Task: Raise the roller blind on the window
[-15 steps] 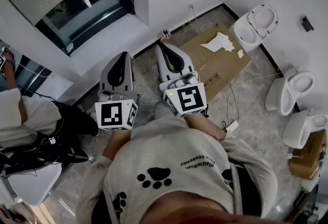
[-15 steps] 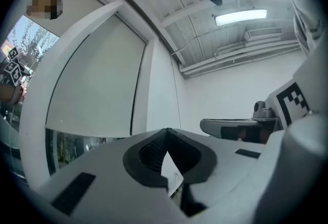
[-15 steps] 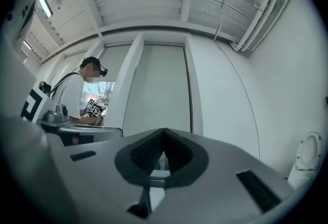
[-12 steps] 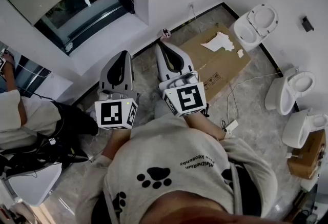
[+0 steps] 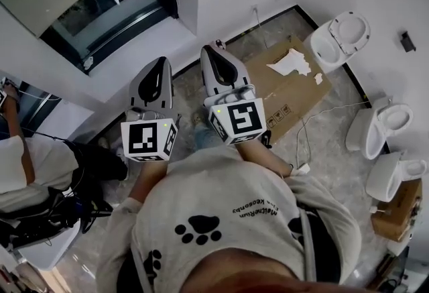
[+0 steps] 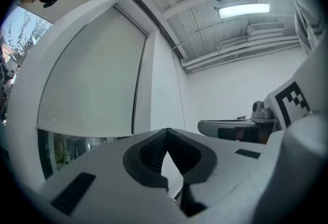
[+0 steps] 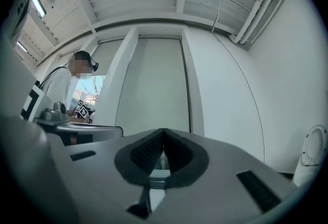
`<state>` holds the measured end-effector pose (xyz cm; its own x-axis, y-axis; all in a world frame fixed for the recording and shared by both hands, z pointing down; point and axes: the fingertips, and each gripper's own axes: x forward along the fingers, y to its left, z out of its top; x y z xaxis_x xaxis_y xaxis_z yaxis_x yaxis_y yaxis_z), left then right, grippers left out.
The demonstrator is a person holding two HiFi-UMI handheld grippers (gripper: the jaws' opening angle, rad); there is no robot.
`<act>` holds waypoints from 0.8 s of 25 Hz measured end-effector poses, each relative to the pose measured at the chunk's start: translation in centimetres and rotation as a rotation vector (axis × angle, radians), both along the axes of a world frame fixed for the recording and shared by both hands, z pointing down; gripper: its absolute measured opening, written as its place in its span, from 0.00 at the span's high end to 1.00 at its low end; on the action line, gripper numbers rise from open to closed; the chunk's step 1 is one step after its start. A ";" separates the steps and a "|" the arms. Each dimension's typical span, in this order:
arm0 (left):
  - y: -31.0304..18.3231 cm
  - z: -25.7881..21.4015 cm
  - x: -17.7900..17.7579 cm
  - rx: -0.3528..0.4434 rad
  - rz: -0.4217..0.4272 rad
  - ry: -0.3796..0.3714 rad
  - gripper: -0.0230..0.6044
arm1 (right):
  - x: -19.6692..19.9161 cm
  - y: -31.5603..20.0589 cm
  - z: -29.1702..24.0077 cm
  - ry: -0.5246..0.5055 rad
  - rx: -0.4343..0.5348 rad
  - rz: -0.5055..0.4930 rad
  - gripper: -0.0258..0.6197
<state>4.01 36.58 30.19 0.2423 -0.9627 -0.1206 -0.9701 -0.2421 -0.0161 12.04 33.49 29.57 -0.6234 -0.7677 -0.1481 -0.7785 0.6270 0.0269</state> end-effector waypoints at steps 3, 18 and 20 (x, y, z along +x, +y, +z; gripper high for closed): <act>-3.3 0.1 -0.8 -0.012 -0.006 0.009 0.95 | -0.6 -3.2 -0.3 0.002 0.001 -0.003 0.95; -17.6 -1.3 -3.5 0.019 -0.086 0.017 0.96 | -3.6 -19.0 -1.3 0.012 0.016 -0.114 0.95; -18.6 -0.9 -3.5 0.010 -0.088 0.020 0.95 | -3.9 -20.2 -1.2 0.007 0.014 -0.127 0.95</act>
